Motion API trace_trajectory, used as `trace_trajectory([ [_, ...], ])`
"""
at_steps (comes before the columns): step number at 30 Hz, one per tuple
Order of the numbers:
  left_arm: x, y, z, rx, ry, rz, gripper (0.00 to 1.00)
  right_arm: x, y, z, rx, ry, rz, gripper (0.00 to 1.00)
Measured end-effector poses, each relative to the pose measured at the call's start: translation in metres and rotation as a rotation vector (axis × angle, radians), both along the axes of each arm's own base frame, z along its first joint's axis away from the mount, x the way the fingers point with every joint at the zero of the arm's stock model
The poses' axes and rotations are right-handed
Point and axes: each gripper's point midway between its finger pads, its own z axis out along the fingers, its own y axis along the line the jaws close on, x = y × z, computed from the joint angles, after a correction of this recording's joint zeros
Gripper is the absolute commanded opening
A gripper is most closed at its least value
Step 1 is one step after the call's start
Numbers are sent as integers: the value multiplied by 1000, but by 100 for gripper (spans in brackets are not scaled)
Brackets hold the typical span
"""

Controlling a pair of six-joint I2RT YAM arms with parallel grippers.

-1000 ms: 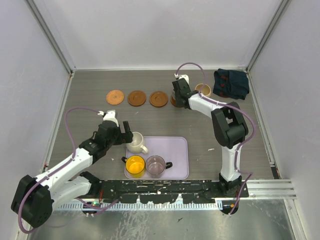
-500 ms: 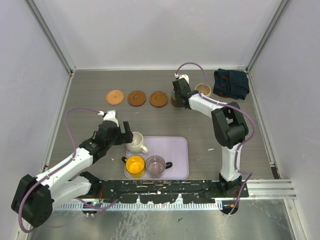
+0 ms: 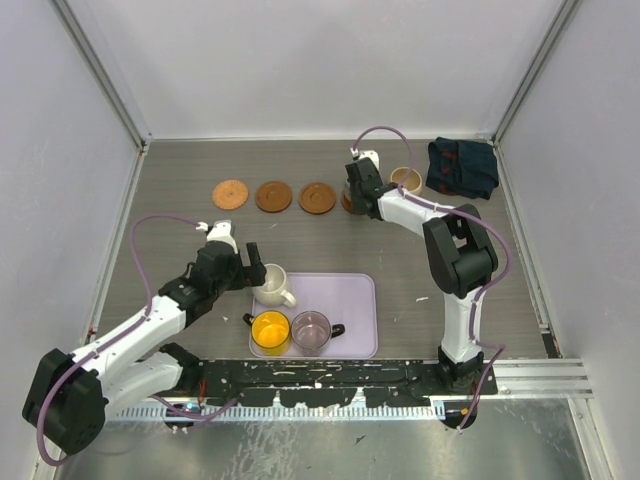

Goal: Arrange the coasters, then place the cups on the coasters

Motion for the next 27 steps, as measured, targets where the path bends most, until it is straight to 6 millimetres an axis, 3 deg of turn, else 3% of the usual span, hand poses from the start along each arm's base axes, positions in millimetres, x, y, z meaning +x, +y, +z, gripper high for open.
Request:
trace_trajectory([
  [10,0,0,-2,3,7,0,98,-2,0,-1,11,-1,-10,2],
  [19,0,0,-3,4,9,0,98,-2,0,-1,11,-1,-10,25],
  [27,0,0,-4,5,12,1,98,-1,0,5,15,-13,-11,40],
])
